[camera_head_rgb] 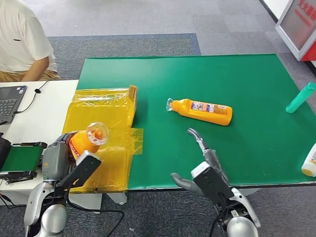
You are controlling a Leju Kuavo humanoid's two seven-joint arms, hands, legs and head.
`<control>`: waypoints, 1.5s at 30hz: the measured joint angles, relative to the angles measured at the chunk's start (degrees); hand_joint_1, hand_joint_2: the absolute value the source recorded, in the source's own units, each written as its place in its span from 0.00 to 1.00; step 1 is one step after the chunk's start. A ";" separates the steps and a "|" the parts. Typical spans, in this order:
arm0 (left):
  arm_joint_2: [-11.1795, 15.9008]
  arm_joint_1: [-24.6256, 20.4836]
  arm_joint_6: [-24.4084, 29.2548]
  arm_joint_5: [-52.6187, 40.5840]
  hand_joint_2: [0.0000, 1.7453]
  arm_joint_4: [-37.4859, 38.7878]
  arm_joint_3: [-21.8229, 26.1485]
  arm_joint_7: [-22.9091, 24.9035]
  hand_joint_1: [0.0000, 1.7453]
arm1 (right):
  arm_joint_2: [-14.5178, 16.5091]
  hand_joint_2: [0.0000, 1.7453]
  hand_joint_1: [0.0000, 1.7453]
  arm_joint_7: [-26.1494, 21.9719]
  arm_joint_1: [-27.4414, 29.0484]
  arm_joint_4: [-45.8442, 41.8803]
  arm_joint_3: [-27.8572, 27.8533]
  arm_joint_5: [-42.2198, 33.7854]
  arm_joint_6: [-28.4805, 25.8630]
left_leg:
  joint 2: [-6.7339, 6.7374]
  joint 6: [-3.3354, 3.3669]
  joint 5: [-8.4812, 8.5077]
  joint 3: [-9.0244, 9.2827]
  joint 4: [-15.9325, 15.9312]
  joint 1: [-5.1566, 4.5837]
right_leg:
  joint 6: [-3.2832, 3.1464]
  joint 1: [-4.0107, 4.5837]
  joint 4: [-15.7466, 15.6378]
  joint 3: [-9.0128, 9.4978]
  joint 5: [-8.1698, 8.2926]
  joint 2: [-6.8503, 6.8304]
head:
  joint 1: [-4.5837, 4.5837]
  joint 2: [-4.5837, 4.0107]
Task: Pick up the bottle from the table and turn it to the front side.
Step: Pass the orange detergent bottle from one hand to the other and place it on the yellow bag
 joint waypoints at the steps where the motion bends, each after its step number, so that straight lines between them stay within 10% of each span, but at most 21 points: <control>1: -0.15 -0.01 0.00 -0.02 1.00 0.06 0.29 -0.05 1.00 | 0.03 1.00 0.00 -0.02 0.06 -0.24 -0.15 0.00 0.08 | 0.00 0.00 0.00 0.00 0.00 0.00 | 0.00 0.00 0.00 0.00 0.00 0.00 | 0.01 0.00; 25: -0.37 -2.66 1.30 -10.29 1.00 2.85 4.93 0.66 1.00 | 0.16 1.00 0.00 -1.17 1.47 -5.46 -2.25 -2.95 1.82 | 0.00 -0.02 0.00 0.01 0.00 0.00 | -0.01 0.00 0.00 -0.01 0.01 0.00 | 0.00 0.00; 45: 12.04 -14.23 1.01 -24.63 1.00 28.55 -6.52 5.85 1.00 | -0.55 1.00 0.00 -4.96 2.94 -8.75 -3.72 -7.35 3.52 | 0.01 -0.04 0.03 0.00 0.00 0.00 | -0.06 0.00 0.02 -0.05 0.05 0.01 | -0.01 0.01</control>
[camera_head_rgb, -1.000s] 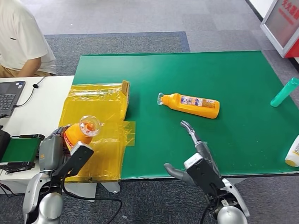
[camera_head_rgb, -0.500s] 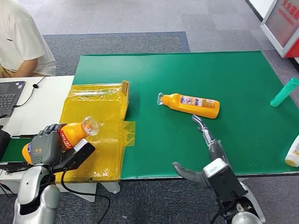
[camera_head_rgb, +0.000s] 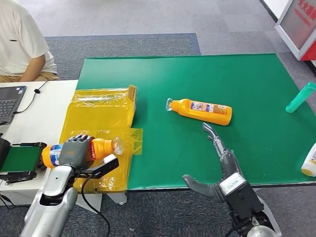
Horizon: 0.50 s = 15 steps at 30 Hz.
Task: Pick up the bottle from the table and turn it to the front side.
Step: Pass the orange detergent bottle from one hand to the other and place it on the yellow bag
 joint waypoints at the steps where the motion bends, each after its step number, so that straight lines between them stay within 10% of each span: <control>1: 0.18 -0.05 -0.04 0.00 1.00 0.32 -0.25 0.03 1.00 | -0.01 1.00 0.00 0.00 -0.01 0.03 0.00 -0.01 0.00 | 0.00 0.00 0.00 0.00 0.00 0.00 | -0.01 0.00 0.00 0.00 -0.01 0.00 | -0.01 0.00; 15: 2.27 -2.46 -0.50 0.00 1.00 4.18 -5.31 1.97 1.00 | -0.08 1.00 0.00 -0.24 -0.44 0.88 0.03 -0.31 0.22 | 0.00 0.01 0.03 0.00 0.00 0.00 | 0.01 0.00 0.00 0.02 0.01 -0.01 | 0.00 -0.01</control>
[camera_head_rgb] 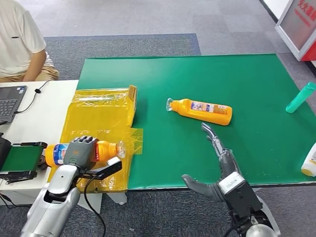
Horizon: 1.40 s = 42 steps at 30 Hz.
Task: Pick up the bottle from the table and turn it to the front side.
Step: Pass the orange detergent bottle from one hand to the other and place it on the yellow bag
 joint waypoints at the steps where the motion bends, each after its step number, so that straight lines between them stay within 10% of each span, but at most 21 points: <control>1: -0.04 -0.46 -0.10 0.00 1.00 0.45 -0.50 0.01 1.00 | 0.00 1.00 0.00 -0.09 -0.05 0.09 0.02 -0.01 0.02 | 0.00 0.00 0.00 0.00 0.00 0.00 | 0.00 0.00 0.00 0.00 0.00 0.00 | 0.00 0.00; 25: -6.77 -4.87 -0.84 0.11 1.00 4.90 -3.18 -2.41 1.00 | 0.03 1.00 0.00 -0.28 -2.81 2.14 -0.08 -0.90 1.49 | 0.00 0.00 0.00 -0.04 0.00 0.00 | 0.02 0.00 0.00 0.00 0.01 0.00 | 0.02 0.01; 29: -8.62 -4.80 -1.55 0.01 1.00 5.69 -2.03 -3.08 0.01 | 0.10 1.00 0.00 -0.42 -2.87 2.43 -0.09 -1.04 1.75 | 0.00 0.01 0.00 -0.04 0.00 -0.01 | 0.02 -0.01 0.00 0.01 0.01 0.00 | 0.01 0.00; 42: -10.77 -4.29 -2.74 0.00 1.00 8.12 1.14 -2.26 0.00 | 0.11 1.00 0.00 -0.57 -2.94 2.75 -0.35 -1.21 1.92 | 0.00 0.00 0.01 -0.04 0.00 0.00 | 0.02 -0.01 0.02 0.00 0.02 0.00 | 0.02 0.01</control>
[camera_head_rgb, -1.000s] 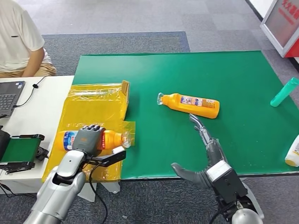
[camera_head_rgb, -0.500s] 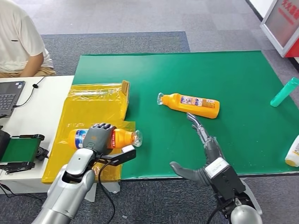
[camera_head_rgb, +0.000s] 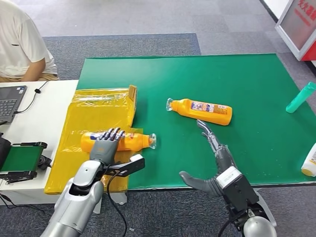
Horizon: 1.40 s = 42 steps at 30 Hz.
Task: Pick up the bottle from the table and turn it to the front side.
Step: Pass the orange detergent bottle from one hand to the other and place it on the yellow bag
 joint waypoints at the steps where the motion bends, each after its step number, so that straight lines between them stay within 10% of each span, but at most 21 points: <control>1: -0.03 0.02 0.00 0.00 1.00 0.04 0.11 0.01 0.00 | 0.01 1.00 0.00 0.00 0.00 0.01 -0.04 -0.02 0.00 | 0.00 0.00 0.00 0.00 0.00 0.00 | 0.00 0.00 0.00 0.00 0.00 0.00 | 0.00 0.00; 26: -3.01 2.39 0.54 7.14 1.00 -7.86 4.17 -5.24 0.00 | 0.02 1.00 0.00 0.04 0.27 0.05 -0.75 0.50 -0.37 | 0.00 0.00 0.00 0.01 0.00 0.00 | 0.00 0.00 0.00 -0.01 0.00 0.00 | -0.02 0.00; 42: -5.19 8.21 -8.63 55.49 1.00 -36.62 5.41 -5.32 0.00 | 0.02 1.00 0.00 0.03 4.06 -3.20 -2.23 1.85 -2.26 | 0.00 -0.01 -0.04 -0.01 0.00 0.00 | -0.03 0.00 0.00 -0.02 -0.05 0.00 | 0.00 0.00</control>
